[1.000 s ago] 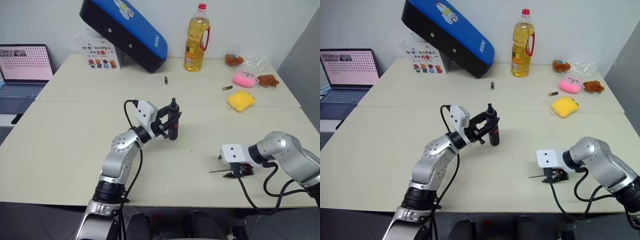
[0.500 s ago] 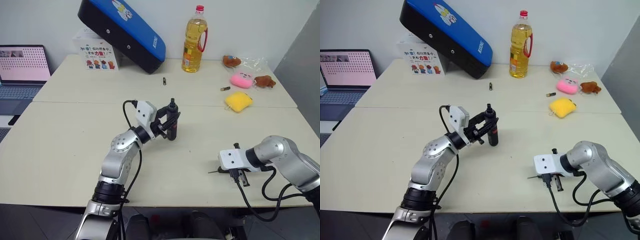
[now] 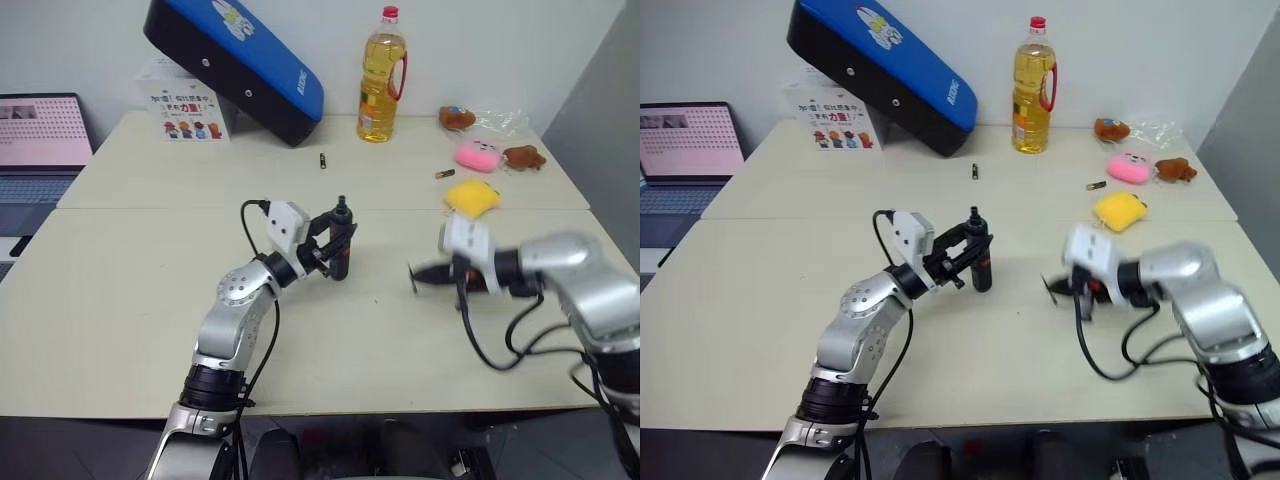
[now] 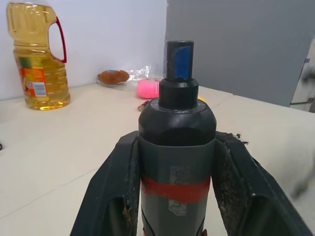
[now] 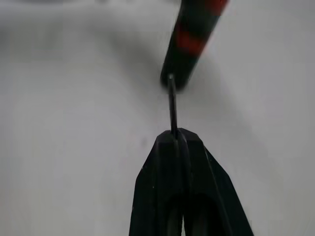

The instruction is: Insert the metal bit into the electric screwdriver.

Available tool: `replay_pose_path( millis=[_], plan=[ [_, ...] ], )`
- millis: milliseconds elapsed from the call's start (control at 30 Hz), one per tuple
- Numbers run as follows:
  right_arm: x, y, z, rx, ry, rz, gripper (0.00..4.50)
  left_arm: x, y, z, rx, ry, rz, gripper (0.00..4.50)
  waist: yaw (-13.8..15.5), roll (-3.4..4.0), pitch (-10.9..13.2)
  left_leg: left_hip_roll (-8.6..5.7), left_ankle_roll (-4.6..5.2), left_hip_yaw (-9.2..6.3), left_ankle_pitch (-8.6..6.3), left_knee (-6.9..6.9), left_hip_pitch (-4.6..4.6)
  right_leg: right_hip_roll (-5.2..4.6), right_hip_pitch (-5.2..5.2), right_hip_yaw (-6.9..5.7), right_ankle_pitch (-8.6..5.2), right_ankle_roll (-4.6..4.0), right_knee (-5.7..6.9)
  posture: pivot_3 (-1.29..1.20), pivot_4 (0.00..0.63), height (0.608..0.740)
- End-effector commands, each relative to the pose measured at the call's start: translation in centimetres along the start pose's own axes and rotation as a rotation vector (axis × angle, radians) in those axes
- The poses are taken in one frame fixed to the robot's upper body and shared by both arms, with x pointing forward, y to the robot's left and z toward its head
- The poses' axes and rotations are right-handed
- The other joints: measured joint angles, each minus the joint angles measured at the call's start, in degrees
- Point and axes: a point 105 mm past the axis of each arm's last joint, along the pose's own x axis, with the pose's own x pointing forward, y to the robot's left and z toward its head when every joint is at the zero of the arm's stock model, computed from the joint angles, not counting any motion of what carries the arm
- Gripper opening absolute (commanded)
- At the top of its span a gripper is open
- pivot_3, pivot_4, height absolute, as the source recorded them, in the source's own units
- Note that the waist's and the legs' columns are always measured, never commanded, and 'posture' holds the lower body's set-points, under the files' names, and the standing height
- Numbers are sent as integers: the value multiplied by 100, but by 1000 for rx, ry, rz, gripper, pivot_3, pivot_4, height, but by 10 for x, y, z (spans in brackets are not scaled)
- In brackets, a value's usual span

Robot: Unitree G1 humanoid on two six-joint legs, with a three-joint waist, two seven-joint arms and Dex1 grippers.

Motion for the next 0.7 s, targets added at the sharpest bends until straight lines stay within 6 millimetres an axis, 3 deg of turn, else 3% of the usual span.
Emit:
replay_pose_path(
  millis=[33,133,233,333,567,700],
  plan=[
    [-5,-29,51,167,-264,-234,6,9,-4,15,-13,-49,-22,1646,71,-3,-1,-3,0,0,0,-16,2,-2,1,-5,-1,-1,-10,0,150,740],
    [0,-41,66,230,-366,-346,6,23,-6,29,-32,-109,-32,1646,151,3,2,-9,-2,3,2,-29,-18,-9,-19,-7,-2,-2,-13,0,150,740],
    [3,-47,66,268,-403,-414,6,34,-8,35,-43,-132,-40,1646,169,3,2,-10,-2,4,2,-27,-53,-12,-39,-12,-1,-1,-22,0,150,740],
    [3,-53,65,284,-409,-465,6,41,-12,30,-21,-119,-54,1646,156,4,2,-13,-1,7,3,-25,-92,-14,-81,-6,0,-1,-14,0,150,740],
    [-3,-58,69,282,-362,-496,6,47,-6,16,48,-81,1,1646,135,11,7,-12,1,8,4,-35,-91,-11,-91,-8,-1,0,-11,0,150,740],
    [-3,-59,74,283,-336,-509,6,51,-4,18,51,-102,35,1646,113,12,7,-12,2,8,4,-36,-86,-10,-90,-6,-1,0,-7,0,150,740]
  ],
)
